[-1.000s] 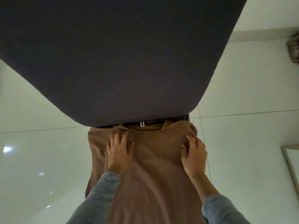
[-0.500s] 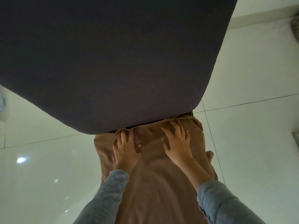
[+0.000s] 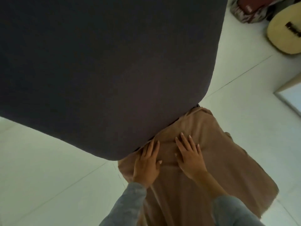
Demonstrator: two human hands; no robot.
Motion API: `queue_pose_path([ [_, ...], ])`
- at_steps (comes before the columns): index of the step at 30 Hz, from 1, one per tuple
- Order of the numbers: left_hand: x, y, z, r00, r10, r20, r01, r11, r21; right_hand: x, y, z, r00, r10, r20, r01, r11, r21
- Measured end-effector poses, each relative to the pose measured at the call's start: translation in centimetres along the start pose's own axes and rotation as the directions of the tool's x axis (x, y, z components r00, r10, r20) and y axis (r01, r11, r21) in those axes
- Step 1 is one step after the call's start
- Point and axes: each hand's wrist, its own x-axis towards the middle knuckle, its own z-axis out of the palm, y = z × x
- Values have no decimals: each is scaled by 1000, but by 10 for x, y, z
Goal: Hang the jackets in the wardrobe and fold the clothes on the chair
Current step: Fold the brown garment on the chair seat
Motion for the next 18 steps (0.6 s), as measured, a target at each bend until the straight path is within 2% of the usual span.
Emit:
queue_pose_path([
  [6, -29, -40, 5, 977, 181, 114, -198, 967, 158, -102, -20, 73, 964, 238, -123, -229, 970, 80],
  [9, -45, -47, 16, 956, 249, 158, -278, 939, 200, -135, -29, 95, 937, 304, -174, -294, 952, 83],
  [18, -81, -35, 36, 946, 256, 199, -296, 931, 213, -191, -48, 147, 823, 499, -272, -449, 864, 227],
])
